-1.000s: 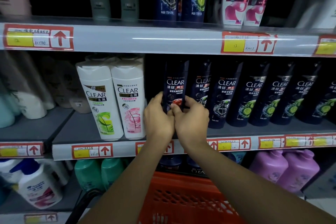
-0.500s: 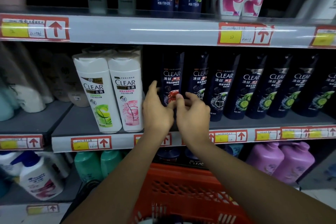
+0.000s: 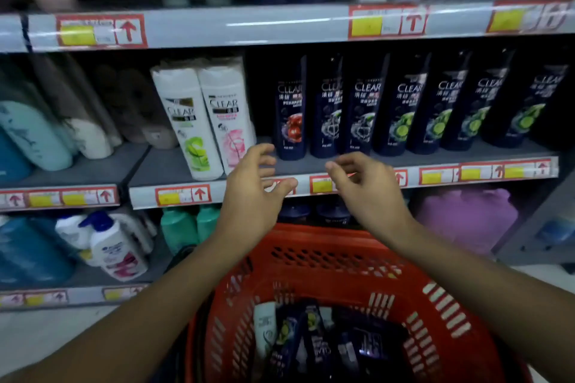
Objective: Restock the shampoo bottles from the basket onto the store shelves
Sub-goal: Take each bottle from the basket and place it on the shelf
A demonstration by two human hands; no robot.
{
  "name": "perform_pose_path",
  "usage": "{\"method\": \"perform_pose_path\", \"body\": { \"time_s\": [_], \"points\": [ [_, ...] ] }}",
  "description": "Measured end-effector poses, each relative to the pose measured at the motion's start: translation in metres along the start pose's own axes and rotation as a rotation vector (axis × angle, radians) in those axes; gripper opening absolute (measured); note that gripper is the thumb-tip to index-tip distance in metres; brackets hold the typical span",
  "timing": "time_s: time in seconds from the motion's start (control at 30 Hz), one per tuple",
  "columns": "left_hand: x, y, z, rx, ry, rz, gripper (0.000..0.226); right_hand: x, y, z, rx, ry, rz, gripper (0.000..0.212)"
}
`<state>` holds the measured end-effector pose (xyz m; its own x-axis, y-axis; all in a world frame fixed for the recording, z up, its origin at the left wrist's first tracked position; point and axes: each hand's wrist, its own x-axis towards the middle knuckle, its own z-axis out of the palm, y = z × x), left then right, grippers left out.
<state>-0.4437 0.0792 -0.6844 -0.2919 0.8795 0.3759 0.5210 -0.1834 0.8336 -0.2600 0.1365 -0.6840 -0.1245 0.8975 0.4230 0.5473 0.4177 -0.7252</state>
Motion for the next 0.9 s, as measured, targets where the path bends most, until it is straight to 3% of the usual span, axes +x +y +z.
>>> {"method": "perform_pose_path", "body": {
  "time_s": [0.23,0.3,0.43,0.53,0.63,0.83,0.9],
  "points": [
    [-0.067,-0.053,0.003,0.189,-0.259,-0.123,0.06,-0.05,0.054,0.01,-0.101,-0.247,0.007,0.031],
    [-0.083,-0.071,0.009,0.194,-0.301,-0.174,0.06,-0.062,0.076,0.021,-0.2,-0.442,0.03,0.039],
    [-0.107,-0.099,0.026,0.278,-0.455,-0.278,0.064,-0.08,0.119,0.041,-0.485,-0.983,0.17,0.053],
    [-0.12,-0.123,0.038,0.385,-0.632,-0.404,0.074,-0.091,0.15,0.053,-0.504,-1.181,0.428,0.05],
    [-0.13,-0.14,0.048,0.462,-0.785,-0.511,0.079,-0.115,0.175,0.068,-0.437,-1.215,0.543,0.04],
    [-0.148,-0.176,0.056,0.612,-0.909,-0.623,0.072,-0.149,0.18,0.097,-0.548,-0.969,0.238,0.032],
    [-0.15,-0.178,0.06,0.613,-1.034,-0.639,0.07,-0.152,0.178,0.103,-0.558,-0.95,0.186,0.029]
  ]
}}
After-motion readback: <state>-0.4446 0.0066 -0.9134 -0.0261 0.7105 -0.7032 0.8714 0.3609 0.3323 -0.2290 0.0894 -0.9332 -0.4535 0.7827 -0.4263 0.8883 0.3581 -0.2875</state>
